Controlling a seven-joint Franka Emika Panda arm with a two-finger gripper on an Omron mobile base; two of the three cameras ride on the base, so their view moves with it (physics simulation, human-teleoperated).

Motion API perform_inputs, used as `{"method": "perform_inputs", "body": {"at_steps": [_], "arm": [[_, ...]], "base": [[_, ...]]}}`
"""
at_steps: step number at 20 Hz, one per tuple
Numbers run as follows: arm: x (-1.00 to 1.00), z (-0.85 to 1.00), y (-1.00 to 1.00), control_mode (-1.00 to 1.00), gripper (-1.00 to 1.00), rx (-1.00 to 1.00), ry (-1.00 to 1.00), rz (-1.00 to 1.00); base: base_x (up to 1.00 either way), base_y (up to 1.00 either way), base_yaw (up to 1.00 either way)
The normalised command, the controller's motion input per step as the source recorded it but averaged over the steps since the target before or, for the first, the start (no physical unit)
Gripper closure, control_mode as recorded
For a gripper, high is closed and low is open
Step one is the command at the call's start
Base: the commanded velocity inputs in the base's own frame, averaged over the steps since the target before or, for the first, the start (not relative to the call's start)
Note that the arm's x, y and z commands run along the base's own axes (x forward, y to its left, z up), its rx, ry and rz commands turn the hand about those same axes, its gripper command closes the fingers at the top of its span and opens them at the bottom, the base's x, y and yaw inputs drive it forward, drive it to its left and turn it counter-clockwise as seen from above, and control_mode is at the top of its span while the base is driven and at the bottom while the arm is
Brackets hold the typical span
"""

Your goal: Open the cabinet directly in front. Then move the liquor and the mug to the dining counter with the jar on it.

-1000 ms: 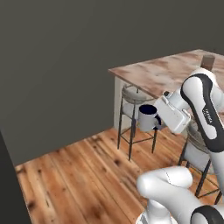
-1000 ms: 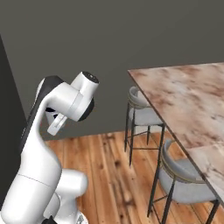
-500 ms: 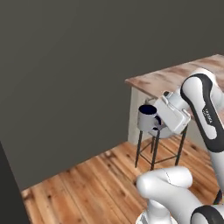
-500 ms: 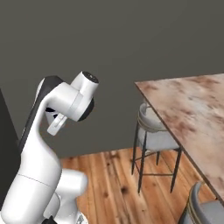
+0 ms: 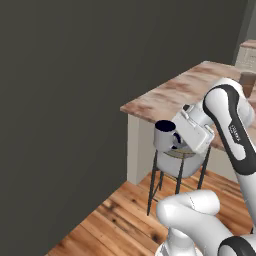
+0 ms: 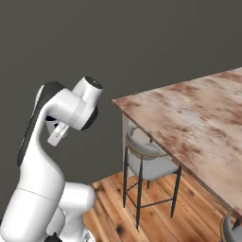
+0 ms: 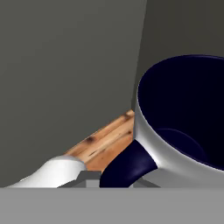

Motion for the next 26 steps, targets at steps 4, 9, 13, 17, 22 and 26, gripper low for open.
{"method": "perform_inputs", "body": {"at_steps": [4,9,13,17,22,26], "arm": [[0.00,0.00,0.00,1.00,1.00,0.00,0.00,0.00],[0.00,0.00,0.00,1.00,1.00,0.00,0.00,0.00],[0.00,0.00,0.00,1.00,1.00,0.00,0.00,0.00],[0.00,0.00,0.00,1.00,1.00,0.00,0.00,0.00],[0.00,0.00,0.00,1.00,1.00,0.00,0.00,0.00],[0.00,0.00,0.00,1.00,1.00,0.00,0.00,0.00]], "base": [[0.63,0.00,-0.70],[0.42,-0.06,-0.73],[0.23,-0.11,-0.74],[0.13,-0.13,-0.75],[0.05,-0.13,-0.74],[0.26,0.36,-0.29]]}}
